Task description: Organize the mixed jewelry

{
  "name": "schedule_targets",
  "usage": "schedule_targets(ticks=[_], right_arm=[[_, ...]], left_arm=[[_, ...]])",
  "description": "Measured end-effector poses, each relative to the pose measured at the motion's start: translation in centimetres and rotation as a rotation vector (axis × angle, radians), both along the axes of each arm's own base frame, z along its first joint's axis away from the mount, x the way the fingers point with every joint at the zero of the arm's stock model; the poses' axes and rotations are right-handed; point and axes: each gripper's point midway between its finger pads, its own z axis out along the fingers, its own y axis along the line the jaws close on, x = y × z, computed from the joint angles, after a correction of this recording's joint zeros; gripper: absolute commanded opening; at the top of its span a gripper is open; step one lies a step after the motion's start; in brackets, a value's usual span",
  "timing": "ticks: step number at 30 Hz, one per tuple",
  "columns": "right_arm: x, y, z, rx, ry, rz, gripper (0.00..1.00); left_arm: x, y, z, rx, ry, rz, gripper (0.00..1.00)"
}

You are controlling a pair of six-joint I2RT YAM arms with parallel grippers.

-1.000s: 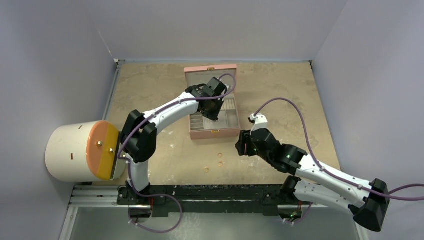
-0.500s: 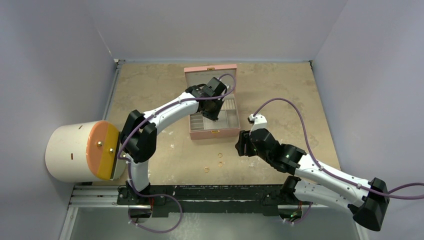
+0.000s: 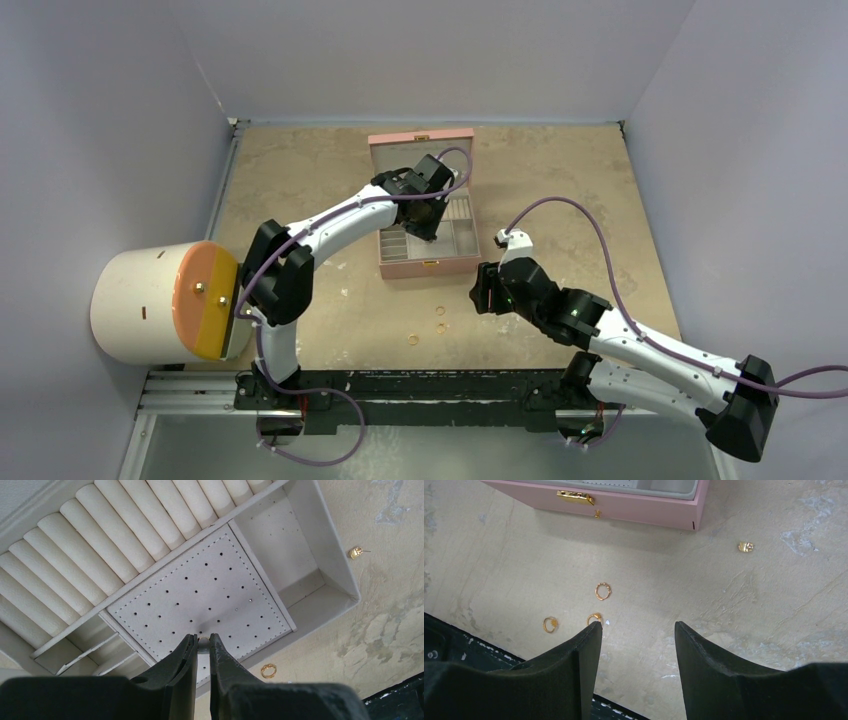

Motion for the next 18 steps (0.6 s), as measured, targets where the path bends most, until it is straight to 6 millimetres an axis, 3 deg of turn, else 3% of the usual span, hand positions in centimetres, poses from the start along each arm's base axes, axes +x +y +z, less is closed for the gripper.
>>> schedule_targets(ticks=[18], right_arm=[[-0.09,-0.07,-0.35,-0.003,0.006,0.000,0.58]], left_arm=[[0.61,0.16,-0.18,0.000,-0.010,0.013,0.00]])
